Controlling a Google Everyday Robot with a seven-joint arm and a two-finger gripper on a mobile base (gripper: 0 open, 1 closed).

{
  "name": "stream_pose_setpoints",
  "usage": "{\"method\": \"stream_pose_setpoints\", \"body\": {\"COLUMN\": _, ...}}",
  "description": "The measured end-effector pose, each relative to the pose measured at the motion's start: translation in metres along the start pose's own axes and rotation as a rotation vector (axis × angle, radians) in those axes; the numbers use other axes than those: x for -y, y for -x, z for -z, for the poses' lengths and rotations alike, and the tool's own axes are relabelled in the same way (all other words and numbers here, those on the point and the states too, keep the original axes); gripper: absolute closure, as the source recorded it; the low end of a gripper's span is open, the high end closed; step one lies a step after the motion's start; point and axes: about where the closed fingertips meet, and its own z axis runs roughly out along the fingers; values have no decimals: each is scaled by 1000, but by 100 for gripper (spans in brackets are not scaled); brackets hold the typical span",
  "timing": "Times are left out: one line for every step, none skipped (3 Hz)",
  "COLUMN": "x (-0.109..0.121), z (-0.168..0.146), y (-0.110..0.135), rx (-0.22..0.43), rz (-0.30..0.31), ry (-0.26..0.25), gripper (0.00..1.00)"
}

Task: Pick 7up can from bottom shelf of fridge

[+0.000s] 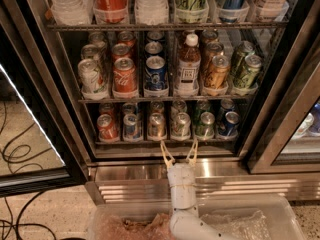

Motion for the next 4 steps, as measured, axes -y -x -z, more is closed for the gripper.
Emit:
{"method": "stream_pose_setpoints", "body": {"x": 0, "z": 0, "y": 0, "rx": 0, "rz": 0, "ry": 0, "gripper": 36}}
{"method": "stream_pose_setpoints", "body": {"x": 0, "z": 0, "y": 0, "rx": 0, "rz": 0, "ry": 0, "gripper": 31}}
{"method": "stream_pose_setpoints", "body": {"x": -1, "z": -6, "y": 2, "rx": 13, "rz": 3, "ry": 4, "gripper": 27}}
{"method": "stream_pose_setpoints", "body": {"x": -7, "z": -13, "y": -1, "rx": 15, "rz": -2, "ry": 17, "gripper": 28}}
